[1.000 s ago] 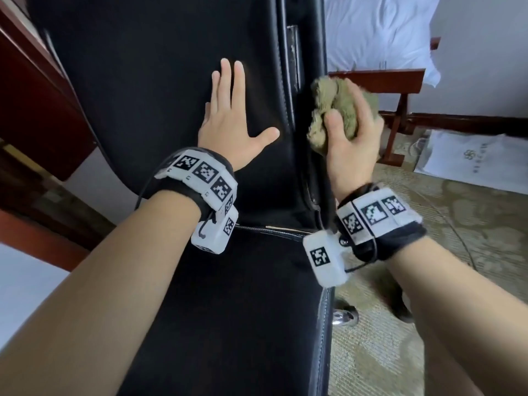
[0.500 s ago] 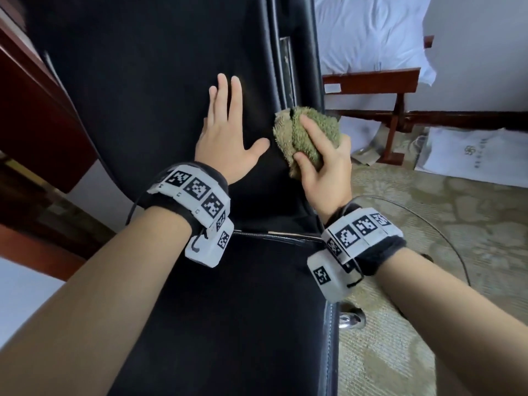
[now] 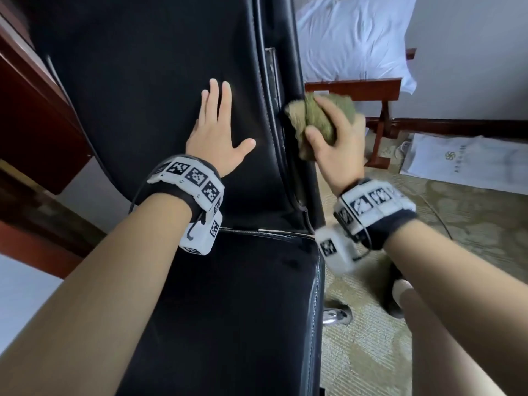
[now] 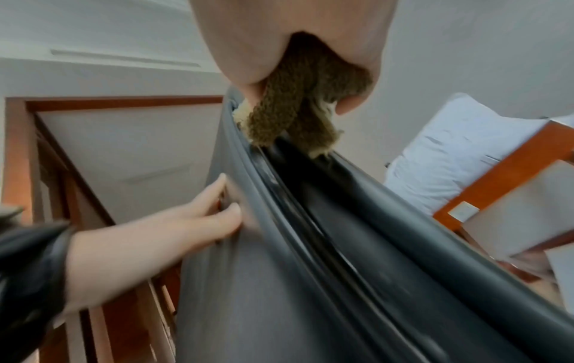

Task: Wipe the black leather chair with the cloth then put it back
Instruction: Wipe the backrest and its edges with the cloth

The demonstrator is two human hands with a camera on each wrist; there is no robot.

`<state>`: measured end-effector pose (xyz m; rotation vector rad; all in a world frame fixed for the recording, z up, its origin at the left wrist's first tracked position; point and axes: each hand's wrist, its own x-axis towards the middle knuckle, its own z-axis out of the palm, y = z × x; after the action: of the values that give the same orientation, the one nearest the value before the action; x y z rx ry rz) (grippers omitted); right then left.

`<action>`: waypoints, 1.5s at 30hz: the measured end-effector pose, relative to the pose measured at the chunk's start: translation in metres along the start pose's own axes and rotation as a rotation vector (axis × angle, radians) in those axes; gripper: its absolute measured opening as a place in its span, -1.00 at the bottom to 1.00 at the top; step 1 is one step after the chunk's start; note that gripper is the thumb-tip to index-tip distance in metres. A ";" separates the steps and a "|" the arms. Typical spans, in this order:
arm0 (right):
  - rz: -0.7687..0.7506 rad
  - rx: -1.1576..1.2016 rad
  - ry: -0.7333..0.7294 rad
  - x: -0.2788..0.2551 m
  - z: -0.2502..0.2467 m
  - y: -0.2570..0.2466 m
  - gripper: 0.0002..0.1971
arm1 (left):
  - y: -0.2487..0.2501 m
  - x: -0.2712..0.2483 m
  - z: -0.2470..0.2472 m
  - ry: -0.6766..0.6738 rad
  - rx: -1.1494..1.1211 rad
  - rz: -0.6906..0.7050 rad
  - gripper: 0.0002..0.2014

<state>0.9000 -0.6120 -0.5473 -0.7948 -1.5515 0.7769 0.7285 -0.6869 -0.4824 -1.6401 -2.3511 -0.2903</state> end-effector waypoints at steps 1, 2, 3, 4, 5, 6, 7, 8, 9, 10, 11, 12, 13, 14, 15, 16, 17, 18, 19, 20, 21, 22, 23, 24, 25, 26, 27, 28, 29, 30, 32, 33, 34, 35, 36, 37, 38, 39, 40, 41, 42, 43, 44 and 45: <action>0.025 0.002 -0.022 0.015 0.006 -0.011 -0.55 | 0.000 0.000 0.001 0.001 -0.006 -0.002 -0.08; 0.050 -0.006 -0.046 0.025 0.014 -0.018 -0.56 | -0.001 0.000 0.001 0.004 -0.013 -0.003 -0.07; 0.073 -0.008 -0.056 0.029 0.021 -0.023 -0.57 | -0.001 0.000 0.002 0.007 -0.020 -0.003 -0.07; 0.096 0.009 -0.046 0.030 0.029 -0.025 -0.57 | -0.002 0.001 0.003 0.012 -0.026 -0.001 -0.07; 0.116 0.034 -0.019 0.028 0.035 -0.024 -0.59 | -0.002 0.001 0.005 0.016 -0.034 0.001 -0.07; 0.131 0.053 0.022 0.026 0.041 -0.023 -0.61 | -0.002 0.001 0.007 0.019 -0.045 0.004 -0.07; 0.139 0.063 0.067 0.023 0.046 -0.021 -0.63 | -0.003 0.001 0.008 0.022 -0.058 0.007 -0.07; 0.136 0.062 0.108 0.022 0.049 -0.019 -0.65 | -0.002 0.001 0.010 0.028 -0.069 0.012 -0.07; 0.118 0.055 0.137 0.021 0.051 -0.017 -0.67 | -0.002 0.002 0.011 0.037 -0.076 0.016 -0.07; 0.088 0.053 0.152 0.020 0.052 -0.013 -0.69 | -0.002 0.002 0.013 0.046 -0.083 0.020 -0.07; 0.057 0.054 0.157 0.017 0.053 -0.009 -0.71 | -0.002 0.002 0.014 0.054 -0.095 0.026 -0.08; 0.035 0.059 0.161 0.012 0.053 -0.004 -0.71 | -0.002 0.002 0.016 0.061 -0.110 0.032 -0.08; 0.018 0.063 0.170 0.004 0.053 0.003 -0.71 | -0.002 0.003 0.019 0.072 -0.126 0.040 -0.09; 0.002 0.067 0.179 -0.005 0.054 0.011 -0.69 | -0.003 0.003 0.022 0.087 -0.137 0.051 -0.10; -0.007 0.071 0.181 -0.015 0.055 0.019 -0.68 | -0.004 0.002 0.026 0.099 -0.148 0.062 -0.12; 0.000 0.074 0.179 -0.027 0.056 0.028 -0.66 | -0.005 0.001 0.029 0.105 -0.158 0.072 -0.14; 0.017 0.075 0.177 -0.038 0.057 0.036 -0.66 | -0.006 0.001 0.032 0.109 -0.165 0.081 -0.15; 0.033 0.076 0.175 -0.047 0.057 0.043 -0.65 | -0.007 0.002 0.035 0.113 -0.168 0.086 -0.16; 0.049 0.074 0.166 -0.057 0.058 0.052 -0.64 | -0.007 0.002 0.036 0.116 -0.170 0.088 -0.17; 0.070 0.069 0.152 -0.066 0.057 0.060 -0.63 | -0.007 0.002 0.036 0.119 -0.172 0.089 -0.18; 0.104 0.054 0.127 -0.076 0.055 0.069 -0.62 | -0.006 0.002 0.036 0.123 -0.171 0.089 -0.18; 0.155 0.021 0.087 -0.085 0.052 0.079 -0.62 | -0.006 0.002 0.035 0.125 -0.167 0.088 -0.18; 0.223 -0.026 0.024 -0.095 0.047 0.090 -0.64 | -0.006 0.001 0.035 0.127 -0.162 0.088 -0.18; 0.306 -0.078 -0.048 -0.104 0.041 0.100 -0.67 | -0.006 0.000 0.034 0.129 -0.156 0.090 -0.18; 0.377 -0.126 -0.099 -0.113 0.035 0.109 -0.69 | -0.007 -0.001 0.034 0.128 -0.151 0.094 -0.18; 0.417 -0.157 -0.106 -0.119 0.028 0.113 -0.71 | -0.008 -0.002 0.033 0.124 -0.146 0.098 -0.18; 0.429 -0.156 -0.075 -0.119 0.022 0.110 -0.72 | -0.011 -0.002 0.032 0.120 -0.135 0.102 -0.18; 0.420 -0.129 -0.021 -0.114 0.019 0.101 -0.73 | -0.013 -0.003 0.032 0.119 -0.121 0.107 -0.18; 0.382 -0.086 0.037 -0.104 0.017 0.086 -0.72 | -0.014 -0.005 0.031 0.121 -0.107 0.111 -0.18; 0.315 -0.037 0.087 -0.091 0.017 0.068 -0.70 | -0.015 -0.006 0.030 0.125 -0.098 0.114 -0.18; 0.137 0.032 0.128 -0.061 0.023 0.031 -0.69 | -0.014 -0.008 0.030 0.131 -0.099 0.110 -0.19; 0.051 0.036 0.125 -0.048 0.028 0.015 -0.68 | -0.013 -0.010 0.031 0.126 -0.105 0.106 -0.19; -0.016 0.023 0.111 -0.039 0.033 0.004 -0.67 | -0.014 -0.012 0.032 0.117 -0.110 0.100 -0.19; -0.062 -0.002 0.093 -0.033 0.039 -0.002 -0.66 | -0.016 -0.014 0.035 0.105 -0.111 0.095 -0.19; -0.090 -0.028 0.083 -0.031 0.045 -0.002 -0.66 | -0.019 -0.018 0.039 0.090 -0.111 0.091 -0.19; -0.102 -0.044 0.080 -0.034 0.049 0.002 -0.66 | -0.021 -0.021 0.043 0.071 -0.111 0.091 -0.19; -0.100 -0.050 0.087 -0.040 0.052 0.010 -0.68 | -0.024 -0.024 0.048 0.052 -0.113 0.092 -0.19; -0.085 -0.048 0.097 -0.049 0.054 0.019 -0.69 | -0.026 -0.026 0.051 0.039 -0.115 0.094 -0.19; -0.061 -0.050 0.111 -0.061 0.056 0.029 -0.69 | -0.027 -0.027 0.054 0.035 -0.117 0.096 -0.19; -0.035 -0.053 0.124 -0.074 0.057 0.038 -0.69 | -0.025 -0.028 0.056 0.039 -0.122 0.098 -0.20; 0.002 -0.051 0.130 -0.086 0.058 0.048 -0.67 | -0.024 -0.028 0.057 0.048 -0.129 0.096 -0.20; 0.060 -0.043 0.131 -0.099 0.060 0.058 -0.66 | -0.021 -0.028 0.057 0.056 -0.137 0.089 -0.20; 0.149 -0.035 0.130 -0.110 0.061 0.065 -0.65 | -0.019 -0.029 0.056 0.062 -0.143 0.079 -0.20; 0.270 -0.027 0.121 -0.117 0.063 0.073 -0.64 | -0.018 -0.029 0.056 0.068 -0.147 0.068 -0.20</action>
<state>0.8543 -0.6727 -0.6786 -1.0663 -1.3647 0.8872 0.7158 -0.7014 -0.5449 -1.7424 -2.2665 -0.5073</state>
